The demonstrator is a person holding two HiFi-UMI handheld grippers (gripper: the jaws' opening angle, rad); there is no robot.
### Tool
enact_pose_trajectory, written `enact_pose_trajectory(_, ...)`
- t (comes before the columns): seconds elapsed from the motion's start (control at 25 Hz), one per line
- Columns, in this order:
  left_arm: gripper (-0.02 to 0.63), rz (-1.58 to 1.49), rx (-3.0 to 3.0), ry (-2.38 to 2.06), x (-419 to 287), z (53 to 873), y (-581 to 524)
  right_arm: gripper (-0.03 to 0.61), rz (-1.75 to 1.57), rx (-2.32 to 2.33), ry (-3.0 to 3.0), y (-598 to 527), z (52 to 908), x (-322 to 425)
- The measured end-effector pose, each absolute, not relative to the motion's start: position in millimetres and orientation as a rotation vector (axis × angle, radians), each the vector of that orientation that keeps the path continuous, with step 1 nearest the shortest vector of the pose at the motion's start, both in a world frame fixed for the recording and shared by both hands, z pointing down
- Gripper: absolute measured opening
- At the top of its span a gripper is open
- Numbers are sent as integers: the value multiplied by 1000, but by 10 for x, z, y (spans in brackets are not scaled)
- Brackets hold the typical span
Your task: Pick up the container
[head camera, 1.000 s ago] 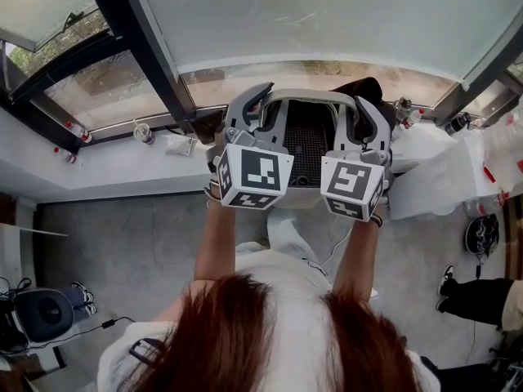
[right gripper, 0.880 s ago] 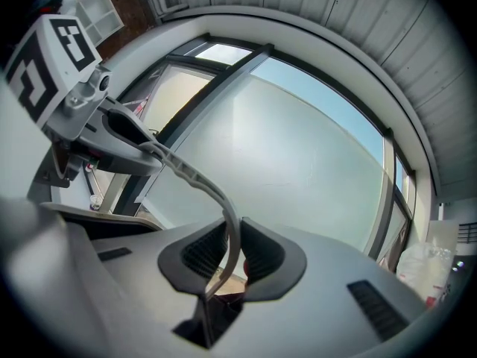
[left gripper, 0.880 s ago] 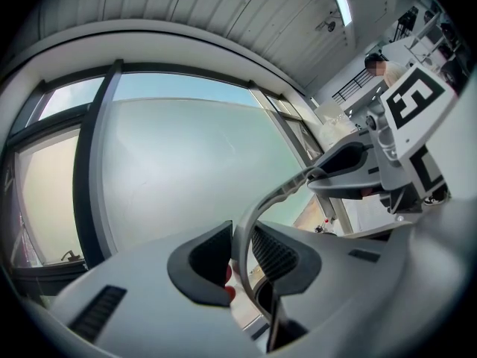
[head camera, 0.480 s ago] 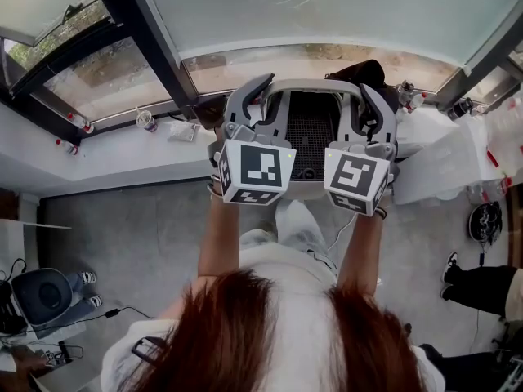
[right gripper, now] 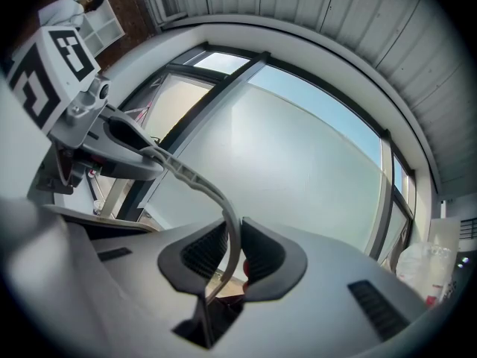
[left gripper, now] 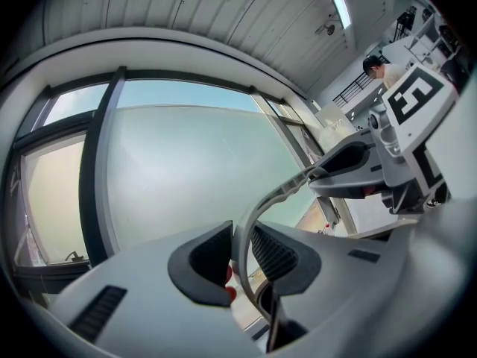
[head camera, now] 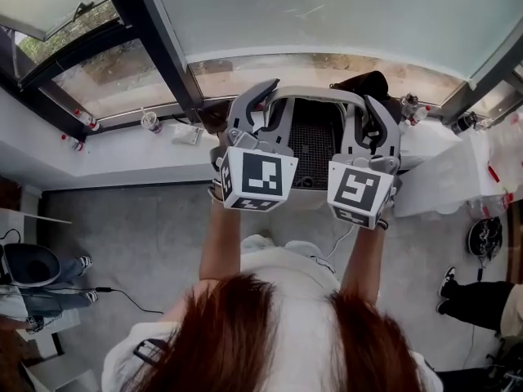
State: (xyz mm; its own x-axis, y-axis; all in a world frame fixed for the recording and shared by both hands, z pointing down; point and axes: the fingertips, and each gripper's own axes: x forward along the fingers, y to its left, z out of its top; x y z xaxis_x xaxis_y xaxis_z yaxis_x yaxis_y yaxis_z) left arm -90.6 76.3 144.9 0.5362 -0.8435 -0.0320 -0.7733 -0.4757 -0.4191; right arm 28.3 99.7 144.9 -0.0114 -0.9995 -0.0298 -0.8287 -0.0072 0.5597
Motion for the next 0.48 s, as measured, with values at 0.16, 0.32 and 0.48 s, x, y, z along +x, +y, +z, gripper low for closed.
enact_pose_trajectory(0.16,86,-268,-2393,1344,-801,1421,791,72,-633,1857,-1928,1006,1382,363)
enact_pose_trajectory(0.32,86,-270,-2383,1372,-684,1368,871,73,-641,1832,-1957,1056,1326,483)
enact_pose_trajectory(0.48,86,-270,-2367,1406,-598,1346,961,74,-652,1809,-1989,1110,1296,574)
